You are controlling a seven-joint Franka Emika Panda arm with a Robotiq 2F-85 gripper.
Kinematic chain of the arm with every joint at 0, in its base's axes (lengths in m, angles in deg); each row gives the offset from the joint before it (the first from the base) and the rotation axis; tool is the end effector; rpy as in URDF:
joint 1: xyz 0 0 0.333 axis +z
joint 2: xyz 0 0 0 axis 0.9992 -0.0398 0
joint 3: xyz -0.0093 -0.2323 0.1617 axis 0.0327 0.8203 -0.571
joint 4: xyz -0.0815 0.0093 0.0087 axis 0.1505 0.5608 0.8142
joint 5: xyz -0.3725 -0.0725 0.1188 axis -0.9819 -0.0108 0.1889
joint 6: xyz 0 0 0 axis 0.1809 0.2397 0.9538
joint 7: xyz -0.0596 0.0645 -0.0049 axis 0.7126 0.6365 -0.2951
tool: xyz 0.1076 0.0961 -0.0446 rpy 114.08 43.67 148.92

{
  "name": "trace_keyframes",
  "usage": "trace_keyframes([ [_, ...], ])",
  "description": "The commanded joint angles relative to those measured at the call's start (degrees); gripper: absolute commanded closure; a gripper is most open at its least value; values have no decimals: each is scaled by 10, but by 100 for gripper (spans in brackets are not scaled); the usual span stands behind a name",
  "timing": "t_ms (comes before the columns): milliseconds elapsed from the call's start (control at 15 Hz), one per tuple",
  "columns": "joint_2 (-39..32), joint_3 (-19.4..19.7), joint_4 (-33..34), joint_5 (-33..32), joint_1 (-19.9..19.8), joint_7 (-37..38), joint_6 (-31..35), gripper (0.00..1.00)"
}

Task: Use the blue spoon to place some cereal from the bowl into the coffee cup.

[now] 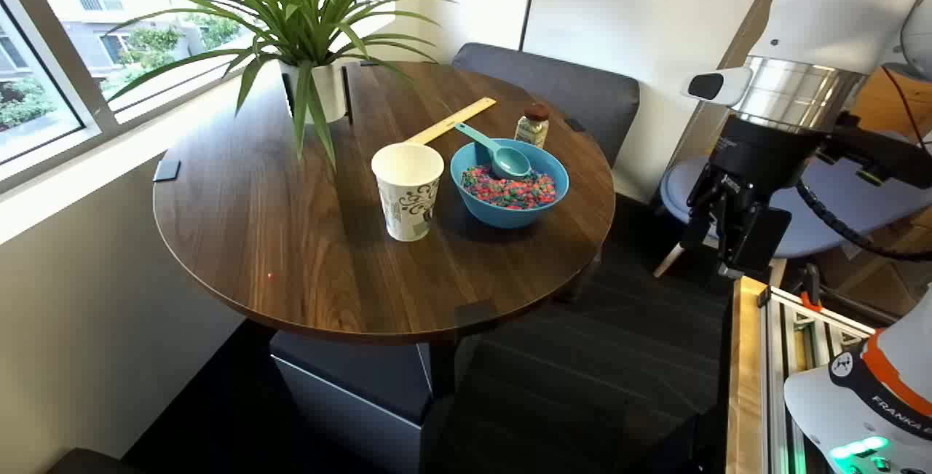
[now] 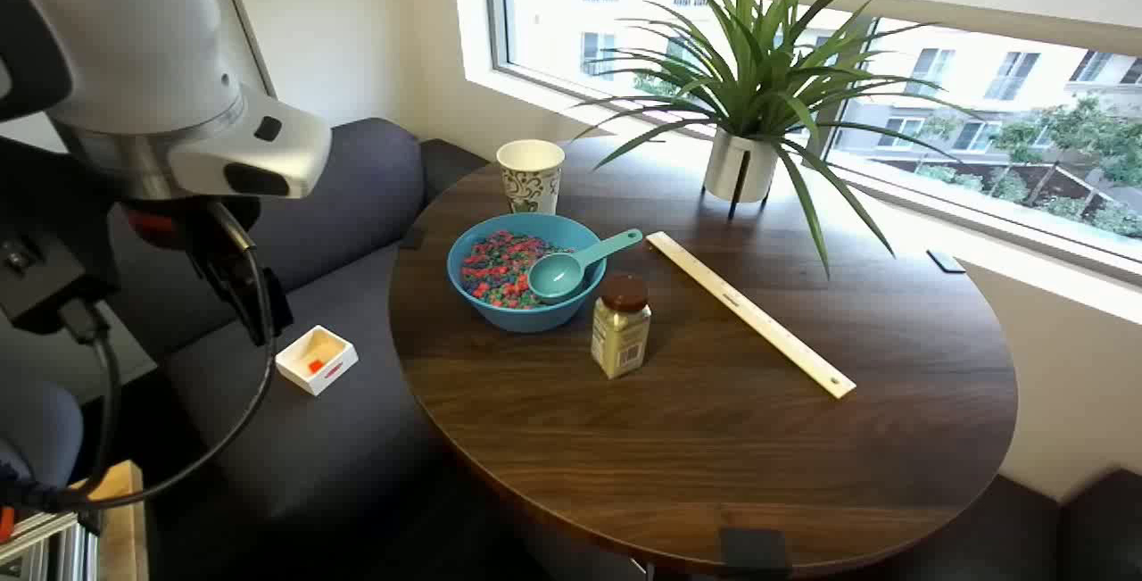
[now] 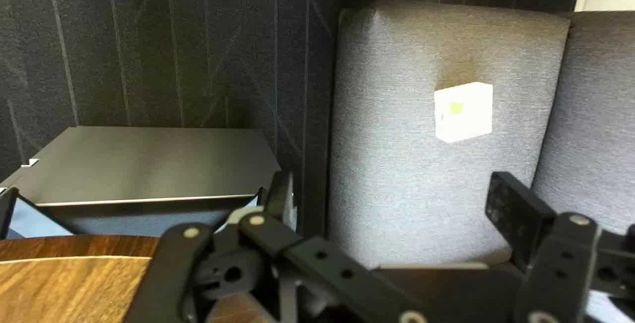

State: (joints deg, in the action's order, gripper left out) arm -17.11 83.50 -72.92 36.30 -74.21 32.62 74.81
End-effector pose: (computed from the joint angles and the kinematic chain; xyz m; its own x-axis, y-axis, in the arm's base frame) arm 0.3472 0.1071 0.3594 0.9609 0.2768 0.0105 0.2699 -0.9273 -0.2592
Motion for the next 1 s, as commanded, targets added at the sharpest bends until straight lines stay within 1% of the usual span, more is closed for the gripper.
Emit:
trace_keyframes([
  [0, 0, -8, 1, 5, -9, -5, -3, 0],
  [200, 0, -8, 1, 5, -9, -5, -3, 0],
  [267, -10, -24, 10, 17, -20, 54, 14, 0],
  [400, -29, -28, 47, 32, -29, 97, 44, 0],
  [533, -58, -34, 102, 27, -44, 131, 83, 0],
  [667, -90, -44, 155, 3, -64, 160, 137, 0],
  [733, -118, -45, 194, -27, -75, 151, 141, 0],
  [800, -139, -46, 223, -50, -83, 145, 139, 0],
  [867, -170, -42, 266, -77, -91, 131, 110, 0],
  [933, -200, -42, 303, -105, -102, 133, 100, 0],
])
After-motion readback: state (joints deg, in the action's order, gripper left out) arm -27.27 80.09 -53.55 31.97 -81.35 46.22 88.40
